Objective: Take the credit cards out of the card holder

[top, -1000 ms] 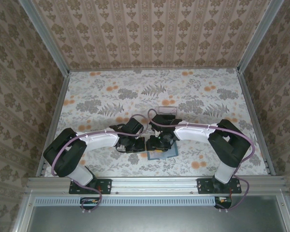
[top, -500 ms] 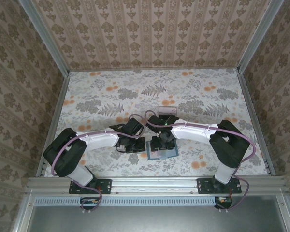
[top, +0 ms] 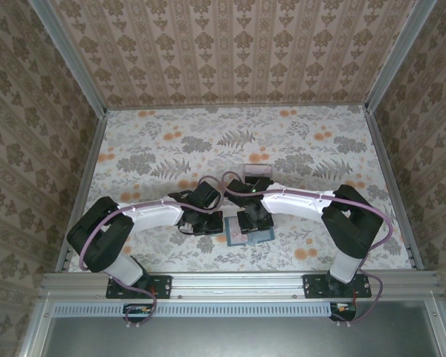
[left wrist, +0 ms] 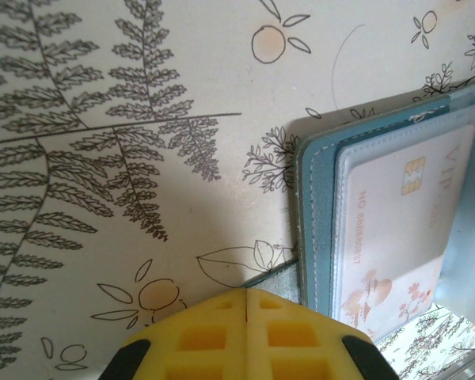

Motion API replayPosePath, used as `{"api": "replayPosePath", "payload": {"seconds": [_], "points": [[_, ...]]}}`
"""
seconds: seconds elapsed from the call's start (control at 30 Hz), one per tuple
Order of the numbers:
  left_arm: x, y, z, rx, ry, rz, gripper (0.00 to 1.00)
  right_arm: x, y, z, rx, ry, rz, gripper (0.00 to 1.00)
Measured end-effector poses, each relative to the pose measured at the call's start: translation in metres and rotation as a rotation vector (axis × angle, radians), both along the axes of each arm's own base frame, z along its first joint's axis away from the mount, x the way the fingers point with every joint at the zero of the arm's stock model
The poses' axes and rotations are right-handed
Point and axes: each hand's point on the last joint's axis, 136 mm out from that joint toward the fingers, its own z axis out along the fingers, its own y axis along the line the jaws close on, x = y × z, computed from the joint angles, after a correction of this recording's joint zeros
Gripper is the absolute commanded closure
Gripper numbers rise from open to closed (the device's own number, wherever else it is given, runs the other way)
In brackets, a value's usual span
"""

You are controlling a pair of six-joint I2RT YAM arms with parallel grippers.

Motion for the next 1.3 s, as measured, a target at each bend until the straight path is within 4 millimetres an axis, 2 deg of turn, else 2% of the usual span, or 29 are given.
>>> {"api": "replayPosePath", "payload": {"seconds": [0.13,0.2,0.6,0.77,1.03,1.3], "points": [[0.0,0.0,0.0,0.0,0.001,0.0,0.98,0.0,-0.005,0.001,-0.021,-0.006,0.007,0.84],[0.0,-0.002,0.0,-0.004,0.004,-0.002,0.98,-0.001,-0.007,0.003,-0.028,-0.01,0.014,0.87],[0.0,-0.005,-0.001,-0.01,0.014,-0.007,0.98,0.006,-0.025,0.003,-0.1,-0.049,0.017,0.89],[0.001,-0.008,-0.001,-0.018,0.019,-0.011,0.98,0.006,-0.038,-0.003,-0.157,-0.057,0.016,0.85],[0.002,-0.01,-0.001,-0.02,0.018,-0.018,0.97,0.006,-0.057,-0.008,-0.256,-0.069,0.033,0.61],[0.003,-0.012,0.001,-0.015,0.02,-0.029,0.97,0.005,-0.069,-0.006,-0.314,-0.07,0.042,0.6]]}}
